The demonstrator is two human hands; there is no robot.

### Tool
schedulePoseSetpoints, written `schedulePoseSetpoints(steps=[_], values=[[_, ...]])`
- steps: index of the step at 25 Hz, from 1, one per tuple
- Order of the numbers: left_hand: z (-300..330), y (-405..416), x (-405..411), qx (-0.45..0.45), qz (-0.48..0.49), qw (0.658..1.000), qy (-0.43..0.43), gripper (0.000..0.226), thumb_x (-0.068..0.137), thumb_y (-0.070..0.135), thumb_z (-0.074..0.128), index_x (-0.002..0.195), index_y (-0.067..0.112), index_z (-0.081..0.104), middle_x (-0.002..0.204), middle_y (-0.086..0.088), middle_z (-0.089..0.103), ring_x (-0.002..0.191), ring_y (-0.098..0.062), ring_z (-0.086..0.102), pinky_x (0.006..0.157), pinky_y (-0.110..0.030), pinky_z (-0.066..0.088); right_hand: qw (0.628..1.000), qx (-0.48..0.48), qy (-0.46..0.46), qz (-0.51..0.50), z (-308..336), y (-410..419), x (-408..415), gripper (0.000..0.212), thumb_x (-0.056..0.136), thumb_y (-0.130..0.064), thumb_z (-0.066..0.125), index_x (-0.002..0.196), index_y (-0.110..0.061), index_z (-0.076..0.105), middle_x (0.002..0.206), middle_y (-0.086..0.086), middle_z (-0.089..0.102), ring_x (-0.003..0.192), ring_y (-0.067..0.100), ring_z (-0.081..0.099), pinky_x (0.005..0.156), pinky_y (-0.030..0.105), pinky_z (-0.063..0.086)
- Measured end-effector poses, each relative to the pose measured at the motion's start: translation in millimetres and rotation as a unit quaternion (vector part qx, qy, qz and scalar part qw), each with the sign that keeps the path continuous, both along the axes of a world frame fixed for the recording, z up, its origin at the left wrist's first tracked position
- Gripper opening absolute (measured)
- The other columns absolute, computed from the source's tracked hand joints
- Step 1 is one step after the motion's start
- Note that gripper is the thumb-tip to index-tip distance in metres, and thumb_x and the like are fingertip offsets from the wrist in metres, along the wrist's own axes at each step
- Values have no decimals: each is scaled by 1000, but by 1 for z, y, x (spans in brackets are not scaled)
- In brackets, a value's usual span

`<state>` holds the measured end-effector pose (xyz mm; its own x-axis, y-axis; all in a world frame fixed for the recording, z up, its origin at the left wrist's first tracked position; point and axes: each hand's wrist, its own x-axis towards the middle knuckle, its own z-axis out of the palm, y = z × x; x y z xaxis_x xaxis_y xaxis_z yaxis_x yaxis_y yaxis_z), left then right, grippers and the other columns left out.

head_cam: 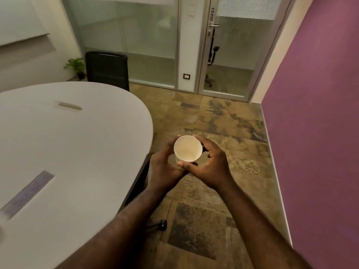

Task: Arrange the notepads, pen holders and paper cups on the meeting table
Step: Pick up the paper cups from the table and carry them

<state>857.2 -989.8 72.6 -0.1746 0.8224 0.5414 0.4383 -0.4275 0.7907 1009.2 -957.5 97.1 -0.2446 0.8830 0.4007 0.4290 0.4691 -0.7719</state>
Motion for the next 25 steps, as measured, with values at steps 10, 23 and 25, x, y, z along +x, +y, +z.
schedulePoseSetpoints(steps=[10,23,25], values=[[-18,107,104,-33,-71,997,24,75,64,37,90,131,24,57,123,18,65,113,1,61,92,-24,52,995,-33,14,-88,-24,77,110,86,55,-66,78,131,-35,52,122,-19,59,102,-3,57,83,21,49],[-53,345,47,-81,-46,996,-4,77,62,36,91,131,28,56,119,20,67,107,1,64,88,-36,55,995,-70,7,-73,-56,323,49,82,53,-64,79,127,-37,54,121,-20,60,102,-6,56,80,14,44],[-55,371,27,-93,-27,995,-5,78,62,36,91,131,29,56,120,20,66,108,1,64,89,-41,55,995,-80,8,-55,-57,356,28,81,53,-63,79,126,-37,54,120,-21,60,102,-6,56,79,14,44]])
